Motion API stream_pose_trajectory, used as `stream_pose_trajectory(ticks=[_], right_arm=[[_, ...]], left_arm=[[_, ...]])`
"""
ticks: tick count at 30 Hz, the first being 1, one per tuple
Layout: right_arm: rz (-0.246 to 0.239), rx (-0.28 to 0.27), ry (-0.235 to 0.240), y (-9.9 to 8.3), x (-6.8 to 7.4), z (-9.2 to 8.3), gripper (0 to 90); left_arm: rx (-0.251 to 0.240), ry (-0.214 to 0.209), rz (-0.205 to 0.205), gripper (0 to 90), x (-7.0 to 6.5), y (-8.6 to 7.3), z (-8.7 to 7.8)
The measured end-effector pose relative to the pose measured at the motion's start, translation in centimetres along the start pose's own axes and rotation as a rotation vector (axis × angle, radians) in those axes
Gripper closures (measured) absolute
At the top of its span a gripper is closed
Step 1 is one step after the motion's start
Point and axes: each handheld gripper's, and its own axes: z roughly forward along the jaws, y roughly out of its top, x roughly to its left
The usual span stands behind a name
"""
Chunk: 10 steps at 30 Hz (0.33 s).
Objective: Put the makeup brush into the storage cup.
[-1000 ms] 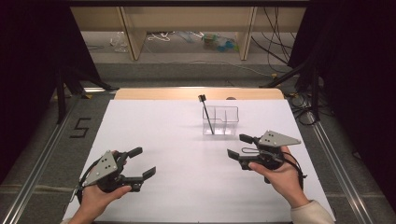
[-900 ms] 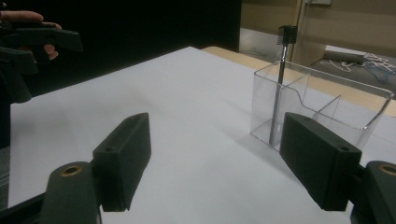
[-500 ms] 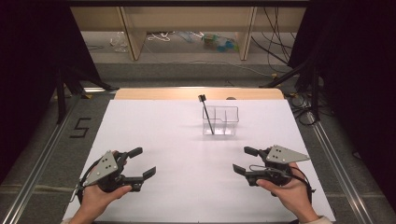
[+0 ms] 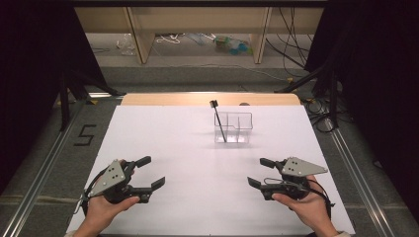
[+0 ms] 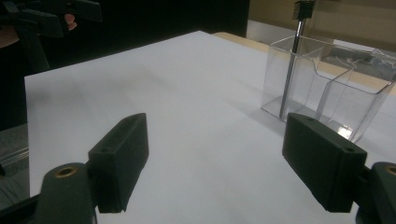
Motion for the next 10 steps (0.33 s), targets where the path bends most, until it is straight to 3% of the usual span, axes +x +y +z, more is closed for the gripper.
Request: stream_pose_trajectory(ticks=[1,4,10], right_arm=[[-0.004,0.022,-0.012,0.04,-0.06,-0.19,23.2],[-0.007,-0.013,-0.002,-0.14,-0.22,0.15,22.5],[0.0,-0.002,-0.008,-0.17,-0.21,0.15,21.5]], left_arm=[[0.001,0.0,0.001,17.8,0.0,0.0,0.01],[0.0,-0.001,-0.001,17.8,-0.01,0.0,0.05],[0.0,-0.001,-0.002,17.8,0.05,-0.03,0.11]])
